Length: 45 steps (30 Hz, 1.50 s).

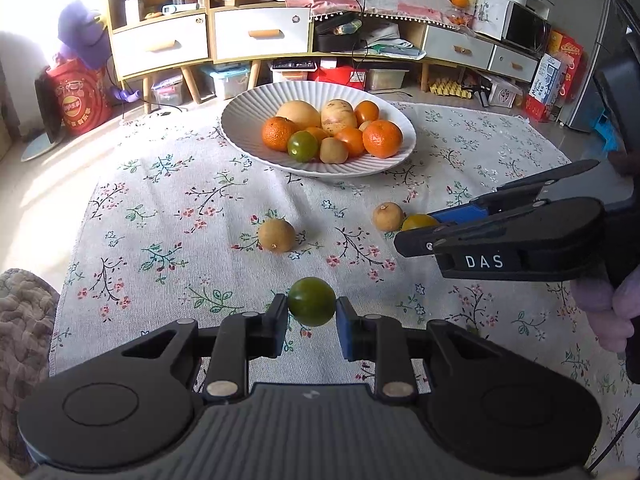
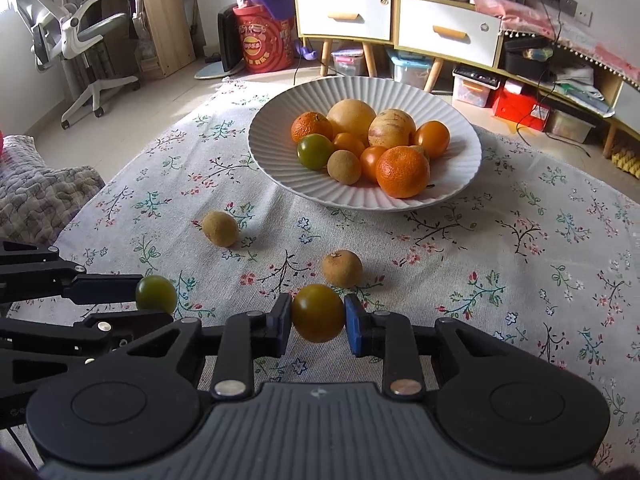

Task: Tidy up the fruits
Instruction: 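Carry both held citrus fruits over the white bowl and lower them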

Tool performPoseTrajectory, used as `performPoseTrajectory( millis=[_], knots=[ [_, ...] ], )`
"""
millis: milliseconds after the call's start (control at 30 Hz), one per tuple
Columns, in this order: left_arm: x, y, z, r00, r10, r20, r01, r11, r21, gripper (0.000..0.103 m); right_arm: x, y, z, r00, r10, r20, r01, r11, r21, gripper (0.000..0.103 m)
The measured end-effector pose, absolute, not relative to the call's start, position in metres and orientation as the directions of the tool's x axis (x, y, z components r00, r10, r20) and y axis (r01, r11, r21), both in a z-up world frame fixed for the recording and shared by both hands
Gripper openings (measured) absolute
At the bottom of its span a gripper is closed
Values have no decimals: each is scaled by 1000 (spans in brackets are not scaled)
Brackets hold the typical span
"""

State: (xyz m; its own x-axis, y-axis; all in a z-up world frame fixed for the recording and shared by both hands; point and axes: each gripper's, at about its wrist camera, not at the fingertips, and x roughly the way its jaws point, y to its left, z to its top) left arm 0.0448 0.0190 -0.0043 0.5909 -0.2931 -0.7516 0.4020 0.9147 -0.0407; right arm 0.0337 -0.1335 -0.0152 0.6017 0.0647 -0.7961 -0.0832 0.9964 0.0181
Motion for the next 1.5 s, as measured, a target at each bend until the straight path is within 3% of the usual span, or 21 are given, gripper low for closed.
performPoseTrajectory(
  millis=[367, 767, 1100, 1500],
  knots=[
    [69, 1, 19, 645, -316, -696, 385, 921, -62, 12, 45, -157, 9, 660, 35, -750, 1, 999, 48, 25],
    [118, -5, 37, 680, -341, -649, 338, 931, -136, 12, 80, -196, 18, 703, 64, -709, 102, 976, 190, 25],
    [167, -4, 35, 634, -417, -651, 322, 908, -268, 12, 105, -215, 21, 740, 110, -664, 103, 957, 273, 25],
    [221, -35, 18, 590, -461, -663, 372, 884, -284, 12, 131, -241, 1, 767, 163, -621, 121, 913, 389, 25]
  ],
)
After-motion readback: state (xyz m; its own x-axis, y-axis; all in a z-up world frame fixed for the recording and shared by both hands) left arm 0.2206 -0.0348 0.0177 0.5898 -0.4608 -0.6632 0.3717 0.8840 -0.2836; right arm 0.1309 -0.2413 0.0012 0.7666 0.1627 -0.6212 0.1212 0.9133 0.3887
